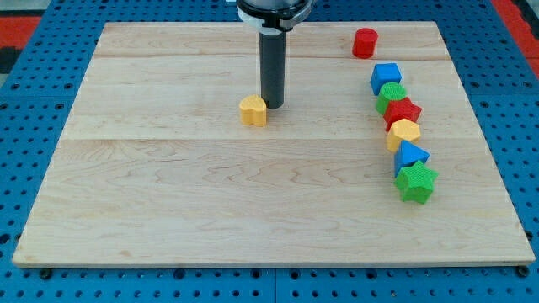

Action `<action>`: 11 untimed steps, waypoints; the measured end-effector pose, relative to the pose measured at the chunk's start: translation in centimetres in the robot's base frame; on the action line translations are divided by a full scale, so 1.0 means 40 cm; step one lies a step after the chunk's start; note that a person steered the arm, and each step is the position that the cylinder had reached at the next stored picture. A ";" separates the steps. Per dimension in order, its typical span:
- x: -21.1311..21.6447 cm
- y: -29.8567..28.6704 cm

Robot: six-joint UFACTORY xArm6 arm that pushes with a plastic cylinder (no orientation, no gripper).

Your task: Move the green star towards center

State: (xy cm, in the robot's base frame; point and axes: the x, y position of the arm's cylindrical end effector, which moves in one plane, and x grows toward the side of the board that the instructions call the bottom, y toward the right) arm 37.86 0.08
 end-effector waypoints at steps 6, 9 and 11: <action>0.518 0.493; 0.373 0.440; 0.387 0.222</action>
